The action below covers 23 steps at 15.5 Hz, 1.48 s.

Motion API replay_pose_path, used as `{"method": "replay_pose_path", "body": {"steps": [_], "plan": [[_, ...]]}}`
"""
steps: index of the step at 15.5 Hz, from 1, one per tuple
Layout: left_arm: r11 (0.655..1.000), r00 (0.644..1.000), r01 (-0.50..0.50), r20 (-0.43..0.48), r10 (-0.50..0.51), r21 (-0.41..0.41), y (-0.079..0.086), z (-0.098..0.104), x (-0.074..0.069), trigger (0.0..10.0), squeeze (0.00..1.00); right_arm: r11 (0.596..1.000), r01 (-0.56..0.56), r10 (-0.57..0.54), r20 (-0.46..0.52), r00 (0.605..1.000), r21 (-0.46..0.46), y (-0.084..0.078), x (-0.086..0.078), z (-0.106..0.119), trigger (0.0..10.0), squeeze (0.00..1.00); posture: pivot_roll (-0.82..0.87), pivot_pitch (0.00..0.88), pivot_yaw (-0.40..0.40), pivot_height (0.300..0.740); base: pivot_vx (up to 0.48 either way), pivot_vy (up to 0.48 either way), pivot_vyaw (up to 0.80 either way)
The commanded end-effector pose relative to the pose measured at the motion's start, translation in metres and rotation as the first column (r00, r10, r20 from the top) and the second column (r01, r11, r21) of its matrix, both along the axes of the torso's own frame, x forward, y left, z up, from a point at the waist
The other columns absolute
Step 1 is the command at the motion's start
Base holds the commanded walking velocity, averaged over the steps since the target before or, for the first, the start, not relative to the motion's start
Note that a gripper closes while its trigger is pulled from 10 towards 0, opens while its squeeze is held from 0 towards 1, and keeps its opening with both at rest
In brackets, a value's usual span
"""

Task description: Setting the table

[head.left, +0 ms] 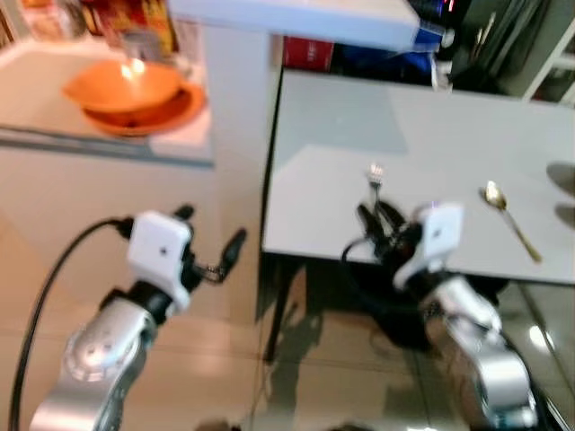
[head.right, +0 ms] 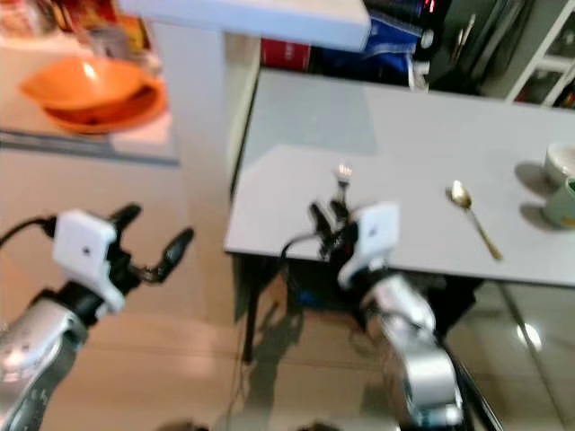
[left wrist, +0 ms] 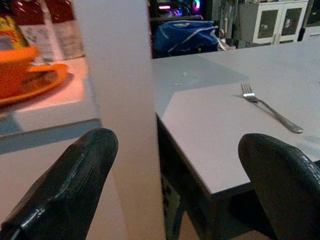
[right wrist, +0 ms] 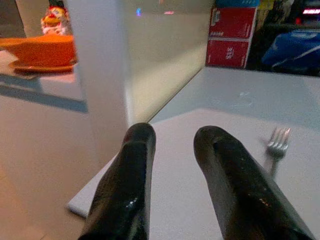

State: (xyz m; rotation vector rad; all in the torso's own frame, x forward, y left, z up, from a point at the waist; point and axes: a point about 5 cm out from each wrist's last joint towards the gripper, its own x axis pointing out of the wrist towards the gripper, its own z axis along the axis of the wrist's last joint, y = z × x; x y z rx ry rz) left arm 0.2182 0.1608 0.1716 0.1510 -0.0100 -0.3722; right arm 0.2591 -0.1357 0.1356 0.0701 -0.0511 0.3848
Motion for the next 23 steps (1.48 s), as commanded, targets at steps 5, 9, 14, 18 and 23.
{"method": "replay_pose_path", "body": {"steps": [5, 9, 14, 18, 23], "plan": [[0.996, 0.996, 0.024, 0.082, -0.031, 0.081, -0.011, 0.019, 0.021, 10.0, 0.00, 0.998, 0.052, -0.052, -0.021, 0.998, 0.034, 0.008, 0.009, 0.018, 10.0, 1.00, 0.10, 0.014, -0.035, 0.740, 0.000, 0.480, 0.00], [0.997, 0.991, -0.014, 0.130, 0.004, 0.071, -0.014, 0.031, 0.031, 10.0, 0.00, 0.995, 0.031, -0.033, 0.017, 0.999, 0.098, 0.018, 0.023, 0.038, 10.0, 1.00, 0.12, 0.003, -0.050, 0.740, 0.000, 0.480, 0.00], [0.993, 0.982, -0.096, 0.166, 0.085, 0.061, -0.005, 0.044, 0.046, 10.0, 0.00, 0.989, 0.042, -0.044, 0.007, 0.999, 0.144, 0.020, 0.041, 0.056, 10.0, 1.00, 0.13, 0.007, -0.071, 0.740, 0.000, 0.480, 0.00], [0.985, 0.976, -0.165, 0.151, 0.154, 0.059, 0.000, 0.046, 0.050, 10.0, 0.00, 0.994, 0.107, -0.107, -0.032, 0.994, -0.018, 0.024, 0.055, 0.058, 10.0, 0.29, 0.14, 0.006, -0.082, 0.740, 0.000, 0.000, 0.00], [0.986, 0.974, -0.159, 0.168, 0.149, 0.048, -0.001, 0.053, 0.053, 10.0, 0.00, 0.980, 0.198, -0.196, -0.037, 0.980, 0.035, 0.014, 0.066, 0.066, 10.0, 0.00, 0.14, 0.006, -0.082, 0.740, 0.383, 0.000, 0.00]]}}
